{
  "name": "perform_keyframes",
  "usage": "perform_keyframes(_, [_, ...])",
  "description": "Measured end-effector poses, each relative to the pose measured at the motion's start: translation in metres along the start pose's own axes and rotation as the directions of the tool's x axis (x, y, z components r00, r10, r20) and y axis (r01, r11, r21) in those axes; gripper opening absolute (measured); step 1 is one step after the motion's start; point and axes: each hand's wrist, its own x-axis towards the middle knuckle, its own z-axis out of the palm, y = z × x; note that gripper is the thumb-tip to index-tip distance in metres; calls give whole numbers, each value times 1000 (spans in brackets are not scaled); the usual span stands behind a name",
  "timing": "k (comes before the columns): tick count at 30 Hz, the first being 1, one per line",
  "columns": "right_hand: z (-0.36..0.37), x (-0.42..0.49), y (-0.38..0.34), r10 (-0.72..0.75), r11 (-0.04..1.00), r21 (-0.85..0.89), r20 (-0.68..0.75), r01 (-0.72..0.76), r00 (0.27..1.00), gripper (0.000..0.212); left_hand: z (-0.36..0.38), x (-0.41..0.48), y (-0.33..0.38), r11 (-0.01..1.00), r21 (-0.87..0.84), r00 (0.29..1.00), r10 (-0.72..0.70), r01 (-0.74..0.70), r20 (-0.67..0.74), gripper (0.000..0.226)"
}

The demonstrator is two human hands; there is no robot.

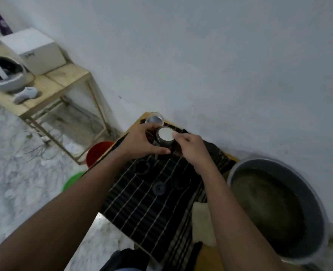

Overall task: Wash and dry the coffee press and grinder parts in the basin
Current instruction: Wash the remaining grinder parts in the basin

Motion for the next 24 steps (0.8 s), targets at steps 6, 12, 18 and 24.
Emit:
perform_keyframes(6, [87,40,-3,-35,991,-125,77,44,996,32,-41,-4,-79,989,33,982,-136,142,-131,83])
perform_keyframes(12, [133,63,14,119,952,-301,203,-54,972,35,-45,-5,-141,958,137,962,-235,253,-137,87])
perform_keyframes(18, [154,78,40,181,925,-372,241,-82,953,35,-39,-13,-172,936,146,947,-310,319,-78,89])
perform_keyframes(24, [160,80,56,219,929,-351,268,-117,938,38,-33,-18,-178,925,166,940,-337,342,-54,90])
